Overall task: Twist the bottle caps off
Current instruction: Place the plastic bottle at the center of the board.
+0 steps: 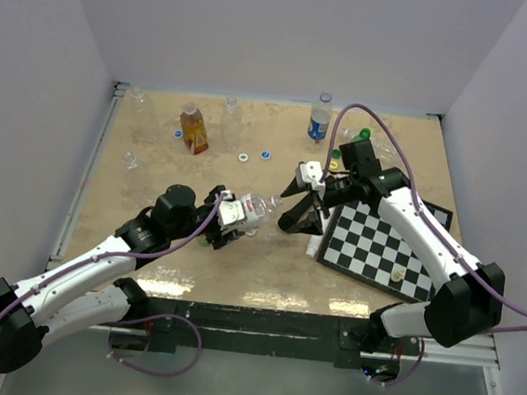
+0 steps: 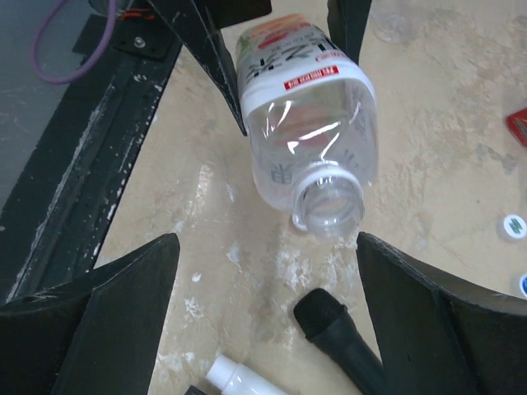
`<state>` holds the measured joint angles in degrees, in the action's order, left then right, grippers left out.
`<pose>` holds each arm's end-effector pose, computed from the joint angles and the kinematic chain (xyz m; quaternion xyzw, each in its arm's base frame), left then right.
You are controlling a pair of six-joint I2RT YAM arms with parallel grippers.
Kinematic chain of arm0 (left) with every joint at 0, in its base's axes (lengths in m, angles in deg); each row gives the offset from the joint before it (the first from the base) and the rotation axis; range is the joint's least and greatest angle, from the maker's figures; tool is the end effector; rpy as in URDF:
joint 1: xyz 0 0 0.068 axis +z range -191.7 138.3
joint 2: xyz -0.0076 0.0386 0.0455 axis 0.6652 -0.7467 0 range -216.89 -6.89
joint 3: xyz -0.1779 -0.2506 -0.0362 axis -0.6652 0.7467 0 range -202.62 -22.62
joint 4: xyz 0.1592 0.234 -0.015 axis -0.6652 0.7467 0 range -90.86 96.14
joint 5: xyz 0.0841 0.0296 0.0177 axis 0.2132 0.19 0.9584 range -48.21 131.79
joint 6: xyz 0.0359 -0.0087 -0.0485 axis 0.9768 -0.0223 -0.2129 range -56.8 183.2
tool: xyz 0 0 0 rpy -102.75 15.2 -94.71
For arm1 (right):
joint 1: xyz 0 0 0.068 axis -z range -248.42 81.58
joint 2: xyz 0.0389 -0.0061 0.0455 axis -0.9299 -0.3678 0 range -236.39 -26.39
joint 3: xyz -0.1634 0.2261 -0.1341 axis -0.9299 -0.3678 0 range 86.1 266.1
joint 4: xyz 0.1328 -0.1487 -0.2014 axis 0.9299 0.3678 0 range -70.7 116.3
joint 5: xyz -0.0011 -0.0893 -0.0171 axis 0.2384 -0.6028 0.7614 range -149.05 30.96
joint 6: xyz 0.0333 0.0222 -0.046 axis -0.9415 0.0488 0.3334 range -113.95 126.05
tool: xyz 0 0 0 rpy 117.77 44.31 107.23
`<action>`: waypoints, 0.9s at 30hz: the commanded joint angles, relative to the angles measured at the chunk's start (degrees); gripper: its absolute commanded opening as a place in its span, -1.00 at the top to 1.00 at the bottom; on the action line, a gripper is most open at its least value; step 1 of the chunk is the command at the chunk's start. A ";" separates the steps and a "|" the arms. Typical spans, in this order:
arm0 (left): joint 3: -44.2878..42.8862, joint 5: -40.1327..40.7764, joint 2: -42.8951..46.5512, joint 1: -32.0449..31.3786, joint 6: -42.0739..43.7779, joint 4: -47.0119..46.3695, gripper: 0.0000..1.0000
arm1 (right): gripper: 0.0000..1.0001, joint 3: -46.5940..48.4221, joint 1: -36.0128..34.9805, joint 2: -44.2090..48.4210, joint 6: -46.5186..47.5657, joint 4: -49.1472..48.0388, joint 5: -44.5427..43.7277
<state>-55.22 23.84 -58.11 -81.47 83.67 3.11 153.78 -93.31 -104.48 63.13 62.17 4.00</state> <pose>0.1546 -0.1469 0.2748 0.4873 0.6674 -0.2198 0.5185 0.2451 0.1586 0.3435 -0.6549 0.5027 0.4024 0.3955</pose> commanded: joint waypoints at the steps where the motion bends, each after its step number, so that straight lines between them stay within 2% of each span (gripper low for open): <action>1: -0.18 -2.35 -0.02 0.31 -1.40 -3.09 1.00 | -0.78 5.61 -1.22 -2.59 -0.48 1.60 5.50; 4: -0.18 -2.87 0.16 0.22 -1.48 -5.00 1.00 | -0.70 7.29 -1.92 -4.09 -1.70 1.51 6.65; 15: -0.18 -3.31 -0.02 0.22 -1.92 -5.46 1.00 | -0.06 7.55 -3.59 -5.50 -4.78 -0.33 4.90; 20: -0.27 -3.40 0.24 0.31 -1.92 -5.46 1.00 | 0.42 7.82 -3.94 -5.85 -5.49 -0.86 3.93; 23: -0.18 -3.05 0.42 0.39 -2.10 -5.55 1.00 | 0.90 8.17 -3.94 -5.85 -5.84 -0.86 2.88; 24: -0.27 -2.79 0.51 0.39 -2.19 -5.64 1.00 | 1.00 8.69 -3.94 -5.85 -6.10 -0.86 2.44; 27: -0.97 0.19 1.03 0.31 -3.85 -5.46 0.26 | 1.00 11.85 -3.94 -6.38 -6.72 0.98 -0.63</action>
<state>-55.07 20.30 -58.28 -81.49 82.27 1.80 160.45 -96.54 -110.44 58.52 61.12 5.75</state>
